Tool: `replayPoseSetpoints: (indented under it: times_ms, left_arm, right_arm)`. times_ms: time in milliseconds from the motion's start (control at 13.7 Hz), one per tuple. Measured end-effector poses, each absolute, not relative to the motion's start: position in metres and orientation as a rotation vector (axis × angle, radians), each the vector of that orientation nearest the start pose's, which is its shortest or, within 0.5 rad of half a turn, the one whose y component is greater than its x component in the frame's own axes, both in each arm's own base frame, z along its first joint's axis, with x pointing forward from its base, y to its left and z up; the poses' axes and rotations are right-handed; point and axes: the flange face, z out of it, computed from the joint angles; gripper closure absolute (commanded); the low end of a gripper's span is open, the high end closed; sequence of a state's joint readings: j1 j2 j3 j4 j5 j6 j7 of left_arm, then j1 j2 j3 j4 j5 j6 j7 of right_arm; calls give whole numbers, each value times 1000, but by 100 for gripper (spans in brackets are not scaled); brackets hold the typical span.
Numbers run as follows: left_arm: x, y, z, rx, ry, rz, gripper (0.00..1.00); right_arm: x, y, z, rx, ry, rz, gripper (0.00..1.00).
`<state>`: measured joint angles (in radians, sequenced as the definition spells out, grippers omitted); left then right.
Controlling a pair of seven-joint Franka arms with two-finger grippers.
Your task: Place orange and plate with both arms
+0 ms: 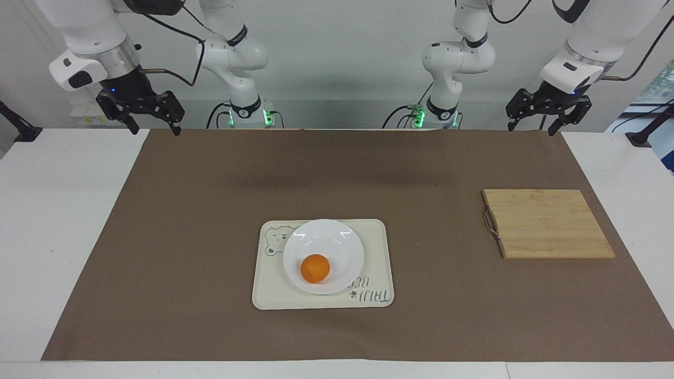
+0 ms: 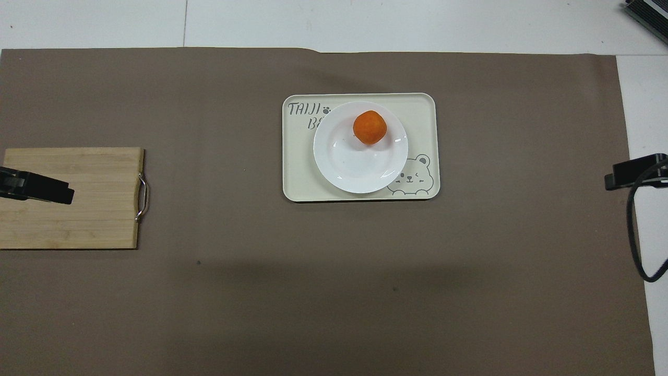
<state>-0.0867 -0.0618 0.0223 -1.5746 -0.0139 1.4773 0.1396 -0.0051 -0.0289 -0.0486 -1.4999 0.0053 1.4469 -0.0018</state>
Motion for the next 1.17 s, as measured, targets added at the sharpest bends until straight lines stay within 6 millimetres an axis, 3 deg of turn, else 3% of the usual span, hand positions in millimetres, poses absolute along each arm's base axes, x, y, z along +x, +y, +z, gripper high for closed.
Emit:
replayPoseSetpoints:
  times_ms: [365, 729, 1167]
  left_arm:
    - [524, -35, 648, -3141, 323, 55, 0]
    - [524, -35, 648, -3141, 323, 55, 0]
    - [524, -35, 648, -3141, 323, 55, 0]
  right_arm:
    - [532, -28, 659, -3133, 78, 38, 0]
    - [528, -24, 673, -3157, 64, -13, 0]
    - [530, -24, 675, -3158, 62, -43, 0]
